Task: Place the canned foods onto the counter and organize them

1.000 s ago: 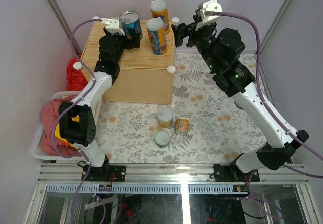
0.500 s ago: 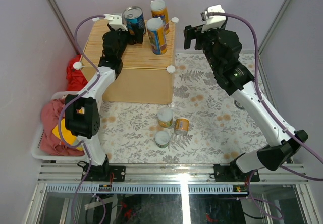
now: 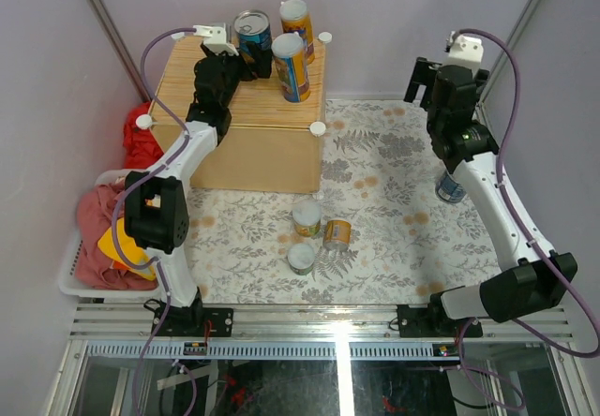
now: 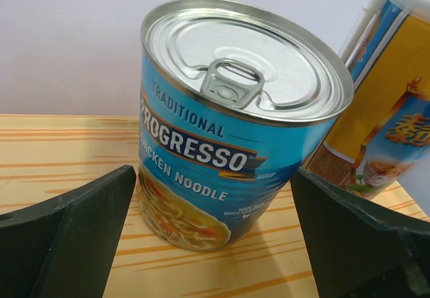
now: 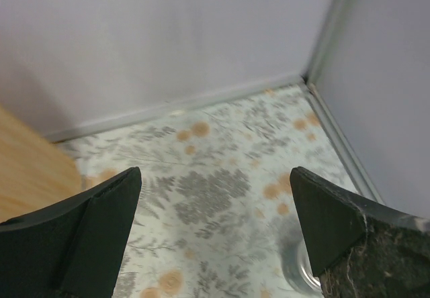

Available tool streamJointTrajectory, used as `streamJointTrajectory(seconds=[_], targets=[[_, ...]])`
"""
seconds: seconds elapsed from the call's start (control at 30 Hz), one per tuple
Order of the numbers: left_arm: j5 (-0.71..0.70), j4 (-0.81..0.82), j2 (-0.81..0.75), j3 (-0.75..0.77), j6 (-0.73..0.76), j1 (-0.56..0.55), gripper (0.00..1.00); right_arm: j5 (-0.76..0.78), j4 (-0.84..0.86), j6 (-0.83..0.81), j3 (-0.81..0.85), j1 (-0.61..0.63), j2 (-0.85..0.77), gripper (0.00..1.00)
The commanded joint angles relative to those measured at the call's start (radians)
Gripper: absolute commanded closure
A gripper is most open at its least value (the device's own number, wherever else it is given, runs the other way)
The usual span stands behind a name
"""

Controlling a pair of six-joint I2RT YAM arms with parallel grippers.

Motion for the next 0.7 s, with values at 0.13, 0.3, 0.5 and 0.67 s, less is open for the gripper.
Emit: streamJointTrajectory(seconds=[0.13, 0.3, 0.5, 0.67], targets=[[-0.076, 0.046, -0.08, -0.014, -0.079, -0.003, 0.0, 0.166, -0.13, 0.272, -0.133, -0.16, -0.052, 0.01], [-0.11, 0.02, -0.16, -0.053, -0.118, -0.003, 0.0, 0.167, -0.238, 0.448, -0.181, -0.242, -0.04, 0.01], [-0.133, -0.031, -0.26, -0.109, -0.183, -0.003, 0.0, 0.14, -0.33, 0.537, -0.203, -0.299, -0.001, 0.01], [-0.139, -0.08, -0.328, -0.154, -0.234, -0.008, 0.0, 0.101, -0.357, 0.566, -0.224, -0.326, 0.028, 0.01]])
